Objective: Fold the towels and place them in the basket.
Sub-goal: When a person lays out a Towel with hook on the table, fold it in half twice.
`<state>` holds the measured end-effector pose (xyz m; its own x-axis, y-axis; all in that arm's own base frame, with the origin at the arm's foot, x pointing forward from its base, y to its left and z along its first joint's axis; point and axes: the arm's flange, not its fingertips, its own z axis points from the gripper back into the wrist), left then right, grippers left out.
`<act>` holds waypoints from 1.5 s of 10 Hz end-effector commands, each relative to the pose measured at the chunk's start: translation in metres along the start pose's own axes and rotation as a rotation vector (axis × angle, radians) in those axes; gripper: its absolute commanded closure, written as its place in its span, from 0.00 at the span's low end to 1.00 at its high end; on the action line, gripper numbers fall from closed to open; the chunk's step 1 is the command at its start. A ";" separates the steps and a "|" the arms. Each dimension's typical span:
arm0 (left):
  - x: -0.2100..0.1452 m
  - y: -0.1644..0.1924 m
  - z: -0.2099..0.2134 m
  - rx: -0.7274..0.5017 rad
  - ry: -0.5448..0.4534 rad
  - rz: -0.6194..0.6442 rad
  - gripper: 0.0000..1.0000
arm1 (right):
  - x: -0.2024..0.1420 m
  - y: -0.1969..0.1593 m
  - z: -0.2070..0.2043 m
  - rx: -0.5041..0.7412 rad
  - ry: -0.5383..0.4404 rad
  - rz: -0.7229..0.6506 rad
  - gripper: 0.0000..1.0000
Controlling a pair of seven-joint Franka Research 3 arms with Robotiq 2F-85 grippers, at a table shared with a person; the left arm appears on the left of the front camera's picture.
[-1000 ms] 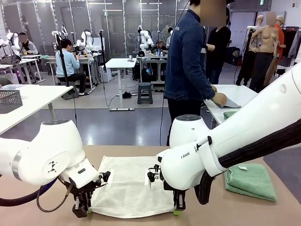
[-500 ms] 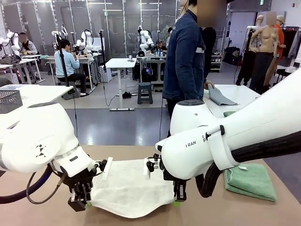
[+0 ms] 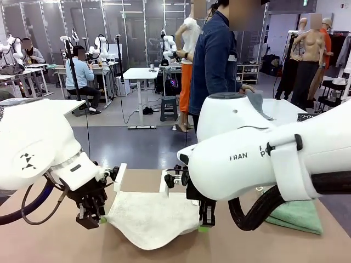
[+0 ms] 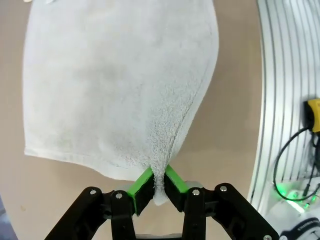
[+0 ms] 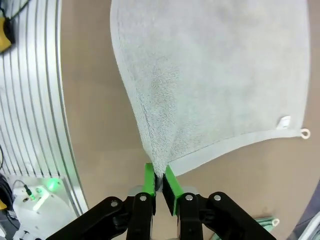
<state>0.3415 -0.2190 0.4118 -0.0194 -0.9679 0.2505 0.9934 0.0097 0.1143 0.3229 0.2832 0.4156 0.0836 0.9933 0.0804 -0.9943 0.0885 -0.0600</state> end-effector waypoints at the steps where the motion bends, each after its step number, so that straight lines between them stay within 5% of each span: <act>1: -0.004 0.006 0.012 0.052 0.022 0.034 0.96 | 0.014 -0.010 0.019 -0.050 -0.002 -0.079 1.00; 8: 0.012 0.112 -0.002 0.097 0.040 0.079 0.96 | 0.018 -0.126 -0.017 -0.069 0.064 -0.098 1.00; 15: 0.005 0.118 -0.019 0.058 0.041 0.077 0.96 | 0.011 -0.136 -0.035 -0.024 0.059 -0.125 1.00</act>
<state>0.4601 -0.2296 0.4080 0.0586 -0.9741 0.2183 0.9842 0.0930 0.1506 0.4621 0.2865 0.3907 0.2096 0.9772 0.0329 -0.9744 0.2116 -0.0765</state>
